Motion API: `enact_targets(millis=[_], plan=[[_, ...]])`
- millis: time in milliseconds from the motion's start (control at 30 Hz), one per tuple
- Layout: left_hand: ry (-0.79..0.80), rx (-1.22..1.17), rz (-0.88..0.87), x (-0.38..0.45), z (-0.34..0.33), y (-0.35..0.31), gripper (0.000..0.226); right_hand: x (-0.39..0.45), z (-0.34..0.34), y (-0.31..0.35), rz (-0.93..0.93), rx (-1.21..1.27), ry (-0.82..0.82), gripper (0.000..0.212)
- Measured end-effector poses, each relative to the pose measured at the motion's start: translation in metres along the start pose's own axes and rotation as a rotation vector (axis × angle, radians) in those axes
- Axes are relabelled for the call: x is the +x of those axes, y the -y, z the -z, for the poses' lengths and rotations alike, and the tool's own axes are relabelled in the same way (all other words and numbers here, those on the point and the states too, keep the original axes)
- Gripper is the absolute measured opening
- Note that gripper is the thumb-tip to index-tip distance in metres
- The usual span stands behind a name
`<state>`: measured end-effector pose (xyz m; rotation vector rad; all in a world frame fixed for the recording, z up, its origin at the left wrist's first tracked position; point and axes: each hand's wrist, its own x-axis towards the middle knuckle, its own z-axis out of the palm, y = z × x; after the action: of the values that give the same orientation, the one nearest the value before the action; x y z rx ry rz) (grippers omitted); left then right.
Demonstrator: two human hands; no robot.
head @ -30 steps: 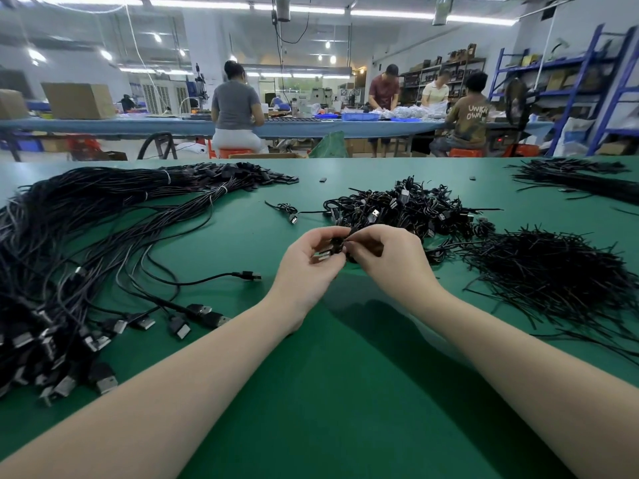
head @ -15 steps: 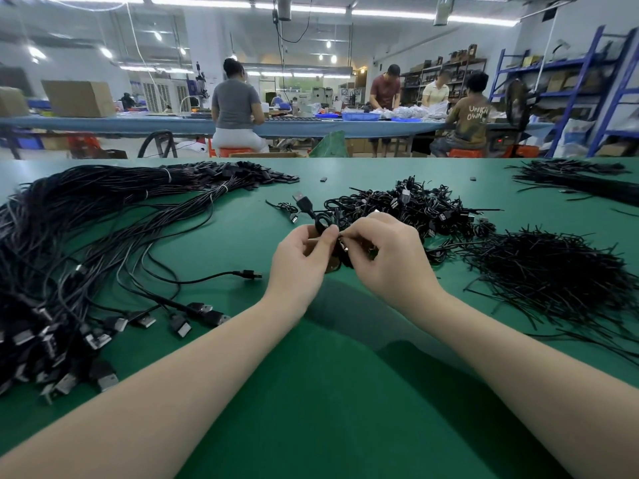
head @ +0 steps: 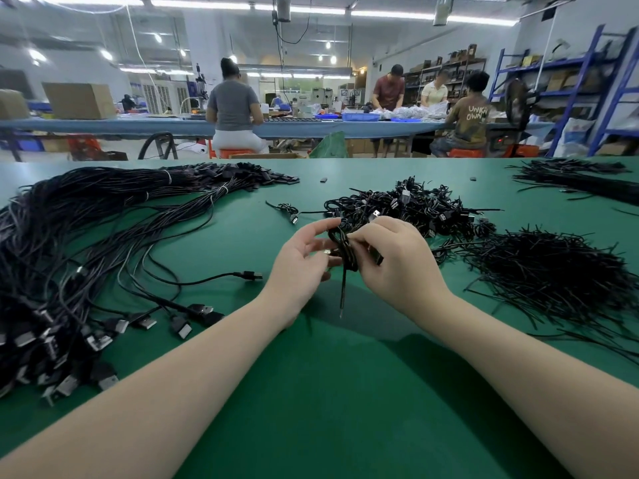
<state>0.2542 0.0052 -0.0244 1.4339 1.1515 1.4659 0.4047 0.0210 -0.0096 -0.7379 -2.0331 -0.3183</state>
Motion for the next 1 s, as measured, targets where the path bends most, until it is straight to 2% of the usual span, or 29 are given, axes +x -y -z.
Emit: enact_targets(millis=[133, 233, 300, 433, 533, 700, 867, 1000], plan=[[-0.032, 0.112, -0.202, -0.002, 0.002, 0.003, 0.043, 0.001, 0.0, 0.001, -0.019, 0.059, -0.026, 0.002], [-0.045, 0.215, -0.244, -0.001, 0.0, 0.002, 0.024, 0.003, 0.001, 0.002, -0.019, 0.086, -0.062, 0.002], [-0.016, 0.106, -0.147, -0.002, -0.005, -0.001, 0.007, 0.005, 0.0, 0.003, -0.018, 0.091, -0.093, 0.003], [0.078, 0.119, 0.005, -0.001, -0.006, -0.003, 0.029, 0.005, 0.003, 0.002, 0.048, 0.021, -0.083, 0.007], [0.203, 0.065, 0.122, 0.0, -0.003, -0.004, 0.036, 0.004, 0.003, 0.002, 0.166, -0.105, -0.033, 0.009], [0.195, 0.025, 0.135, 0.0, -0.004, -0.005, 0.041, 0.003, 0.004, -0.005, 0.201, -0.178, -0.029, 0.008], [0.346, -0.114, 0.331, 0.004, 0.01, -0.011, 0.052, 0.001, 0.003, -0.004, 0.354, -0.269, -0.036, 0.012], [0.435, -0.213, 0.331, 0.003, 0.019, -0.015, 0.04, -0.001, 0.0, -0.003, 0.3, -0.188, -0.04, 0.006]])
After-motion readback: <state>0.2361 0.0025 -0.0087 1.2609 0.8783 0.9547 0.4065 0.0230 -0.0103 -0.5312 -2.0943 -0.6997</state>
